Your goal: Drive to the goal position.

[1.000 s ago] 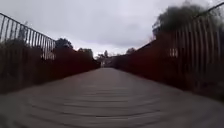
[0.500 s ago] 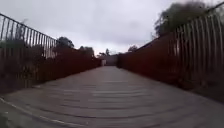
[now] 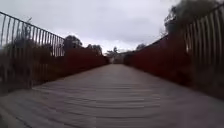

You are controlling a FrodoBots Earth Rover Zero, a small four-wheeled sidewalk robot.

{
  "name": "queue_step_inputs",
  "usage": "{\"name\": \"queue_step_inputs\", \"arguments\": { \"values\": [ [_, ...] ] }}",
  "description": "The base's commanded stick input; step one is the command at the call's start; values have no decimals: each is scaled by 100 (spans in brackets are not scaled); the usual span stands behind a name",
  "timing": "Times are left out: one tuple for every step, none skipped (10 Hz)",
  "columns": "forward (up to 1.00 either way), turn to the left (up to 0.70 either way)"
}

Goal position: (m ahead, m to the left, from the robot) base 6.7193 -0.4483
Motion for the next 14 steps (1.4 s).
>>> {"name": "queue_step_inputs", "arguments": {
  "values": [
    [100,0],
    [100,0],
    [100,0],
    [100,0],
    [100,0],
    [100,0],
    [100,0],
    [100,-5],
    [100,-18],
    [100,-31],
    [100,-32],
    [100,-19],
    [100,-6],
    [100,0]
  ]
}}
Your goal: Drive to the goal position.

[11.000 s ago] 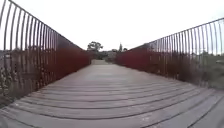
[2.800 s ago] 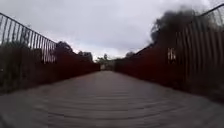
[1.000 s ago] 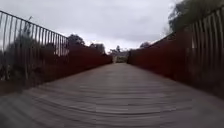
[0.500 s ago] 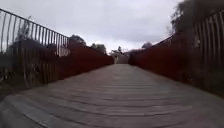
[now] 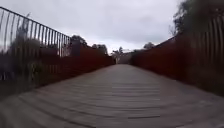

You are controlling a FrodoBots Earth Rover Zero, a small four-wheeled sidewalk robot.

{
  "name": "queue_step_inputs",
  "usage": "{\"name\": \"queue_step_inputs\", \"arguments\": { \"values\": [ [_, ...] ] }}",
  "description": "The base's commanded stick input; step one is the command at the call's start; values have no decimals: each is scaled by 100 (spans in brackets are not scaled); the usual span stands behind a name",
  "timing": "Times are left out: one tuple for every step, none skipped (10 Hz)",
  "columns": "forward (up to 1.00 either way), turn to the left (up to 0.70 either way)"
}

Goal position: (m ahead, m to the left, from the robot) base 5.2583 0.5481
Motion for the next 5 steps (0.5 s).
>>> {"name": "queue_step_inputs", "arguments": {
  "values": [
    [100,0],
    [100,0],
    [100,0],
    [100,0],
    [100,0]
  ]
}}
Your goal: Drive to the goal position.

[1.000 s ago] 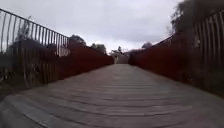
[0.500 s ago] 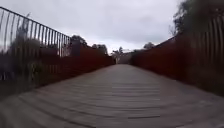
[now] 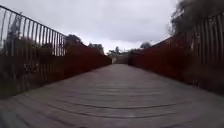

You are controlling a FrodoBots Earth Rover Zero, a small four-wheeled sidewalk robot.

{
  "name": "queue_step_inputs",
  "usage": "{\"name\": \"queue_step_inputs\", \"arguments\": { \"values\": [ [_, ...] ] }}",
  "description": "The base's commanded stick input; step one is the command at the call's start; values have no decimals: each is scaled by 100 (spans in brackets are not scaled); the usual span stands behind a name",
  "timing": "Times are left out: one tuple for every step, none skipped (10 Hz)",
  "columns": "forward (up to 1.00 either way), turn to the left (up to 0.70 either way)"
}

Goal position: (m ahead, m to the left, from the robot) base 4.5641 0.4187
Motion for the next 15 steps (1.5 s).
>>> {"name": "queue_step_inputs", "arguments": {
  "values": [
    [100,0],
    [100,0],
    [100,0],
    [100,0],
    [100,0],
    [100,0],
    [100,-9],
    [100,-23],
    [100,-37],
    [100,-40],
    [100,-40],
    [100,-40],
    [100,-29],
    [100,-16],
    [100,-3]
  ]
}}
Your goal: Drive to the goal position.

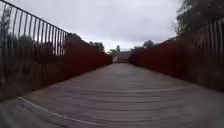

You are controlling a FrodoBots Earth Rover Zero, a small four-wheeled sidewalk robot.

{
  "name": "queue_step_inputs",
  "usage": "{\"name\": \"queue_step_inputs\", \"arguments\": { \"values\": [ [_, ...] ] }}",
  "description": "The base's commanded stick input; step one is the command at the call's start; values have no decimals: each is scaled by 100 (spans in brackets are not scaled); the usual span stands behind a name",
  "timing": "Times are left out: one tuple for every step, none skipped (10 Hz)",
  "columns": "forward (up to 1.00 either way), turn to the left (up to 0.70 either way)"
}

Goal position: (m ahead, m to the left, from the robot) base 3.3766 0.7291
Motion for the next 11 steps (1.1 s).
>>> {"name": "queue_step_inputs", "arguments": {
  "values": [
    [100,0],
    [100,0],
    [100,0],
    [100,-40],
    [100,-40],
    [100,-40],
    [100,-31],
    [100,-18],
    [100,-6],
    [100,0],
    [100,0]
  ]
}}
